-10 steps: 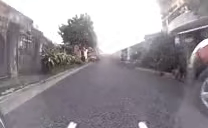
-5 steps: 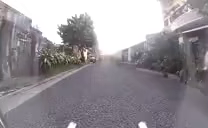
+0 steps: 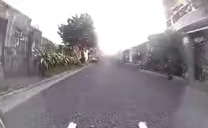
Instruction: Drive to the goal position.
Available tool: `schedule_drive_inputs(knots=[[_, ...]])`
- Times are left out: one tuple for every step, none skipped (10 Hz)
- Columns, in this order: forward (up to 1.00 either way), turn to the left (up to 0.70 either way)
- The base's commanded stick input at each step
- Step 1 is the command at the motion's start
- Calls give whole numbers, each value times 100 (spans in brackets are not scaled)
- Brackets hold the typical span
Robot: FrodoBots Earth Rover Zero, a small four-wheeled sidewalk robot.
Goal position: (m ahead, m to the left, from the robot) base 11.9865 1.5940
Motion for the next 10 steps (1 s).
schedule_drive_inputs(knots=[[70, -33], [70, -35], [70, -23], [70, -5], [70, 0], [70, 0], [70, 0], [70, 0], [70, 0], [70, 0]])
